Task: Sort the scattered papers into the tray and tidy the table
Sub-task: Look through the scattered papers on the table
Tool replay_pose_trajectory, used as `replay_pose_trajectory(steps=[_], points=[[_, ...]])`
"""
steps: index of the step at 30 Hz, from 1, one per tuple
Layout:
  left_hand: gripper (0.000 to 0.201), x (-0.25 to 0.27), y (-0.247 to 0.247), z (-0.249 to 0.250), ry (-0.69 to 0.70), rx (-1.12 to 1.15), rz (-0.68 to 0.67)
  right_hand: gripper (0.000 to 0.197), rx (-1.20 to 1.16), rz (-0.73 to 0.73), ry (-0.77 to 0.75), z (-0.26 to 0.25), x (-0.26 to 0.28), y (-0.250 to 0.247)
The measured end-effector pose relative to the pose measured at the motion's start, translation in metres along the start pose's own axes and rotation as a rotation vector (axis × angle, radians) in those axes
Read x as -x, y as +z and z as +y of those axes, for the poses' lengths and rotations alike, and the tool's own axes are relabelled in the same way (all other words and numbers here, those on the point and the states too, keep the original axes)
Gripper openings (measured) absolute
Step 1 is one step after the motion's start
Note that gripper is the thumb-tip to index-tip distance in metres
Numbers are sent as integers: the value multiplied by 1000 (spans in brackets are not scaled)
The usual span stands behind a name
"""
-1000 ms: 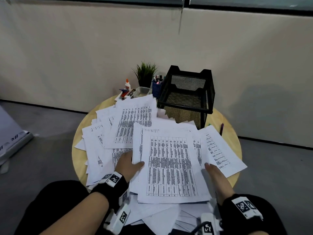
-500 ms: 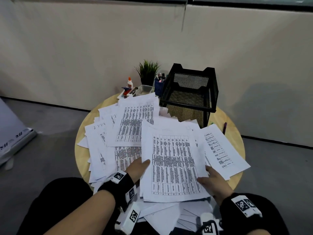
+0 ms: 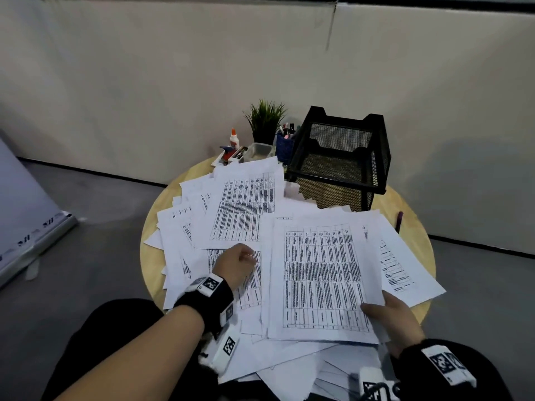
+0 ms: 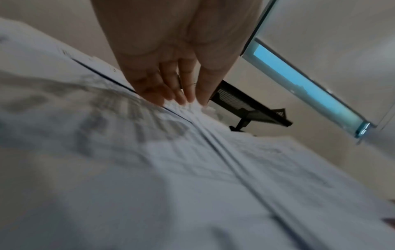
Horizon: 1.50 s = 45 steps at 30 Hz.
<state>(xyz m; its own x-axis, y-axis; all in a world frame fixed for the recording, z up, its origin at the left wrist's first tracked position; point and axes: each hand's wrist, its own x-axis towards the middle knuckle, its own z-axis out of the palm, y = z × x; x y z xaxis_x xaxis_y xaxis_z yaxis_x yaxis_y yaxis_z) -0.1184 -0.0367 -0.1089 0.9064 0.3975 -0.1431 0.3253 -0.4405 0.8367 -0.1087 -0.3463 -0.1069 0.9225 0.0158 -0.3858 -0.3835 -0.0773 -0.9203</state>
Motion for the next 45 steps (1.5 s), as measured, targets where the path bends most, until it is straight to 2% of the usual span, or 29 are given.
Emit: replay_pose_trajectory(steps=[3, 6, 8, 10, 14, 19, 21, 23, 28, 31, 35, 40, 45], points=[[43, -19, -16, -12, 57, -269, 51, 19, 23, 52, -12, 2, -4, -3], [86, -31, -24, -16, 15, -543, -116, 19, 36, 161, -4, 8, -9, -7], [97, -38, -26, -17, -48, -633, -213, 19, 46, 214, -2, 11, -13, -10], [102, -43, -26, -16, -67, -693, -219, 17, 46, 246, -2, 11, -15, -15], [100, -54, -27, -7, 40, -900, -217, 13, 73, 280, -6, 12, -17, -20], [79, -65, -24, -6, 144, -900, -401, 15, 87, 288, -15, 13, -15, -17], [67, -67, -22, -10, 171, -925, -407, 15, 63, 287, -16, 9, -12, -15], [63, -68, -21, -10, 192, -975, -416, 13, 53, 296, -58, 2, -9, -14], [79, -66, -24, 1, 198, -1009, -429, 14, 32, 354, -102, 5, -12, -16], [71, -66, -20, 4, 222, -1019, -381, 18, 0, 384, -86, 17, -21, -20], [70, -68, -22, 14, 270, -1070, -399, 17, -21, 389, -105, 18, -23, -21], [88, -73, -29, 25, 297, -1051, -442, 18, -4, 382, -108, 20, -25, -20], [79, -69, -30, 31, 364, -1100, -475, 16, 9, 360, -103, 22, -29, -19]])
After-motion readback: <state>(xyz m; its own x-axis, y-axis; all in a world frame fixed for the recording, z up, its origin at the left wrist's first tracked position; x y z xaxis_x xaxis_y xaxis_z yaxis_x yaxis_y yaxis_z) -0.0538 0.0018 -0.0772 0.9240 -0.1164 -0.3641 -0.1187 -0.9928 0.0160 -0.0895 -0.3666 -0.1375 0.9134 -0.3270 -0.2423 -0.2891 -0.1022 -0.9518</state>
